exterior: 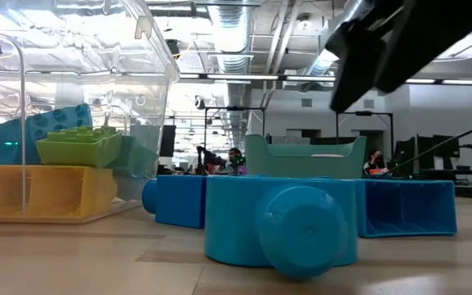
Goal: Pick & Place Toys
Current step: Put the blue game piece into the transparent bin
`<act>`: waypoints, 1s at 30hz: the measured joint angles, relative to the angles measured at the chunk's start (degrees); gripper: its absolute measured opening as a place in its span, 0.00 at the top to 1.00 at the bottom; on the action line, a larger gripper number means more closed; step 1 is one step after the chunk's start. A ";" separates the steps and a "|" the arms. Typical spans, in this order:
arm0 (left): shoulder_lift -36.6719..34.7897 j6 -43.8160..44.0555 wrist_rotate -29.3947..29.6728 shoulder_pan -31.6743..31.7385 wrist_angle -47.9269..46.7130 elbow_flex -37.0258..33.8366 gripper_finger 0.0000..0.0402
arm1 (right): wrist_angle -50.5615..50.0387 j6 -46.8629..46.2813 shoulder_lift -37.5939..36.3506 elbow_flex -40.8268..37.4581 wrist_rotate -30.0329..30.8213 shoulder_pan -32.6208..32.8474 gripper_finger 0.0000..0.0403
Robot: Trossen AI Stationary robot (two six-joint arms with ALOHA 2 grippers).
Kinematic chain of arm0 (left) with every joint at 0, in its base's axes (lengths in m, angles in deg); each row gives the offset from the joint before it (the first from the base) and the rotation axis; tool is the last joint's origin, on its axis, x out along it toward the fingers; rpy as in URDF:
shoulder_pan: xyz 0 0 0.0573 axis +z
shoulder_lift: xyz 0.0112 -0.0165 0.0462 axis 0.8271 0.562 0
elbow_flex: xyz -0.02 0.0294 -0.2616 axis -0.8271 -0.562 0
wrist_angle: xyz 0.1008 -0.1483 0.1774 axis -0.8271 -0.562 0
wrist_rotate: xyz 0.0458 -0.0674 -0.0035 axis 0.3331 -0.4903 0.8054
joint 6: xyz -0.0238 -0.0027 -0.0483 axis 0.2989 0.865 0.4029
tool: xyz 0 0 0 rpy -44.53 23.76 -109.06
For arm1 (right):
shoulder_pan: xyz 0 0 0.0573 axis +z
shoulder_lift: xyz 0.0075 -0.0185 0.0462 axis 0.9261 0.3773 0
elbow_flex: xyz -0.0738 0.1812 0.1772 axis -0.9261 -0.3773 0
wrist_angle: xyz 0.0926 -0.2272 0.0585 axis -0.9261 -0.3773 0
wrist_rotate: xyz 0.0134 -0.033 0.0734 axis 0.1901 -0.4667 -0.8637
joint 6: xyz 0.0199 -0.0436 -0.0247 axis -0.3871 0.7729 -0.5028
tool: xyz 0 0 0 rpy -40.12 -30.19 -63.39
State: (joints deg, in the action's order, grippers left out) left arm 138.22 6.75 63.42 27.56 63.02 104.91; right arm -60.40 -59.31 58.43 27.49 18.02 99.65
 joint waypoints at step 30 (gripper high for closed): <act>0.00 0.02 0.04 0.02 -0.85 0.00 0.29 | 8.52 7.02 5.64 -5.83 -6.16 -2.23 0.06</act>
State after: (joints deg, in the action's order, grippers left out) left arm 138.22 6.77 63.47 27.58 62.17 104.91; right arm -51.88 -52.30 64.07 21.66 11.86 97.42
